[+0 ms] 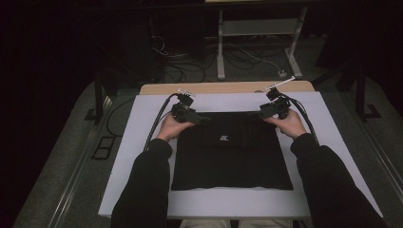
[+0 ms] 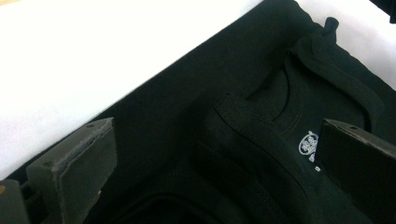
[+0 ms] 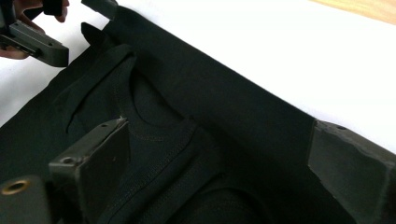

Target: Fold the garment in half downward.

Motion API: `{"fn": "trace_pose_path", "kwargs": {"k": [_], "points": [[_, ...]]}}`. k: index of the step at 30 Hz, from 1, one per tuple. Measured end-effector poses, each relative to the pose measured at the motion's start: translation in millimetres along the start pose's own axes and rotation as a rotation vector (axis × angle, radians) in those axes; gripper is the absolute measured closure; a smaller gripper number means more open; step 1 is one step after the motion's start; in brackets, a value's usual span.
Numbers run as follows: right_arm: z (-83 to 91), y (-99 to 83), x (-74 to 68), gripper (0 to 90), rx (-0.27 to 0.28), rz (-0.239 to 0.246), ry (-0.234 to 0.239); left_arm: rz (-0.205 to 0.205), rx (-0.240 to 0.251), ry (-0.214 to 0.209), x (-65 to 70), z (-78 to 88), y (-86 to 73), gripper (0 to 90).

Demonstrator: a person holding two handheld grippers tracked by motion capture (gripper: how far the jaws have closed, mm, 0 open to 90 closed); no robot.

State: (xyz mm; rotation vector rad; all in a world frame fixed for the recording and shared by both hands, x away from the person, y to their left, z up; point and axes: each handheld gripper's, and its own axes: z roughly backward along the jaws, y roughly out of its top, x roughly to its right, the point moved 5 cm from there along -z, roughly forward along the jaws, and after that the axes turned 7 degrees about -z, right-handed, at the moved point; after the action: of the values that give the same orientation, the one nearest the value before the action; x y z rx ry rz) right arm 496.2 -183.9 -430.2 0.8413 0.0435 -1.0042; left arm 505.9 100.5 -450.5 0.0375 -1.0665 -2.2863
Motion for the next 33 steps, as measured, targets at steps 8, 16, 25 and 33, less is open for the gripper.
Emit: {"fn": "trace_pose_path", "kwargs": {"k": [8,16,25,33], "points": [[-8.6,-4.7,-2.3,14.6,-0.026,0.008,0.015,0.025,-0.003,-0.022,-1.6,-4.3,-3.0,0.9],[-17.1,-10.1,-0.7,23.4,-0.042,0.01,0.014,0.038,0.025,-0.051,-2.0,-5.8,-2.8,9.2],[-23.7,-15.0,5.2,42.0,-0.055,-0.011,0.027,0.044,0.014,-0.023,-2.3,-13.7,-4.7,28.5],[-28.9,-16.9,8.5,51.9,-0.065,-0.032,0.028,0.074,0.033,-0.049,-3.6,-16.9,-5.0,39.7]]}}
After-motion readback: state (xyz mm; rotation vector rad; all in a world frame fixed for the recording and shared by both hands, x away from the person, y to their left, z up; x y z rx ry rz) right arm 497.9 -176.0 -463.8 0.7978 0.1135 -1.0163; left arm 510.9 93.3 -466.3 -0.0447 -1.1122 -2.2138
